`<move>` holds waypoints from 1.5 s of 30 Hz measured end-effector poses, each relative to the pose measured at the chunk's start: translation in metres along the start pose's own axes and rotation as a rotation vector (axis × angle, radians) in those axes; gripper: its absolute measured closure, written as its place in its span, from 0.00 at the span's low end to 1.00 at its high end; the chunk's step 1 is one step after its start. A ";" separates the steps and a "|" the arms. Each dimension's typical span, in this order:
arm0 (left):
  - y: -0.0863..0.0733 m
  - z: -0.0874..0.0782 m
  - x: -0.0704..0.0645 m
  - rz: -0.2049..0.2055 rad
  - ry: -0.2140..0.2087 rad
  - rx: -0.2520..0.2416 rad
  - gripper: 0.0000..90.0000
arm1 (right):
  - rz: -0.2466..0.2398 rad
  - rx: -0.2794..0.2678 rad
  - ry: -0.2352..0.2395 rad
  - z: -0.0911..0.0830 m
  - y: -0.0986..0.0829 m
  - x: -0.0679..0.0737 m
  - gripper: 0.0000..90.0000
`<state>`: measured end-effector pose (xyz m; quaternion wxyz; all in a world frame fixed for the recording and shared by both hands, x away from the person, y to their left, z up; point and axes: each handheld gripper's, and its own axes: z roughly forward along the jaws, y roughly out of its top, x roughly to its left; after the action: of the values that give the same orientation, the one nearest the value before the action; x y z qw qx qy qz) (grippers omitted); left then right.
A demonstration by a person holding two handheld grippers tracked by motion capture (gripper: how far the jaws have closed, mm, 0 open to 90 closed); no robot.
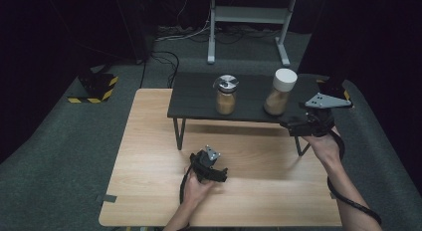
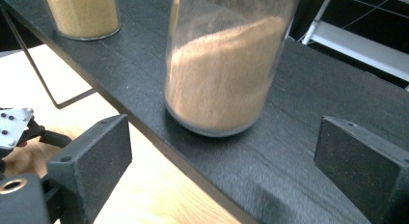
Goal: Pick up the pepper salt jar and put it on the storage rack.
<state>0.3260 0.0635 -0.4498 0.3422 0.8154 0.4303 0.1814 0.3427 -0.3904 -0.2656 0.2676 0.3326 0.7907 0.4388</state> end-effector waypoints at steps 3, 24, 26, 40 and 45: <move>0.000 0.000 0.000 0.000 0.000 -0.001 0.00 | 0.004 -0.004 0.000 -0.002 -0.003 0.001 0.06; 0.001 0.002 -0.003 -0.026 0.019 -0.002 0.00 | 0.008 -0.037 0.002 -0.011 -0.038 0.023 0.05; 0.001 0.002 -0.003 -0.026 0.019 -0.002 0.00 | 0.012 -0.036 0.004 -0.010 -0.041 0.023 0.05; 0.001 0.002 -0.003 -0.027 0.021 -0.002 0.00 | 0.024 -0.013 0.027 0.000 -0.075 0.036 0.05; 0.001 0.002 -0.003 -0.027 0.020 -0.002 0.00 | 0.061 0.026 0.029 0.011 -0.091 0.037 0.05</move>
<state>0.3261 0.0593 -0.4501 0.3408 0.8074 0.4444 0.1855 0.3002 -0.3923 -0.3553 0.2380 0.3537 0.7895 0.4414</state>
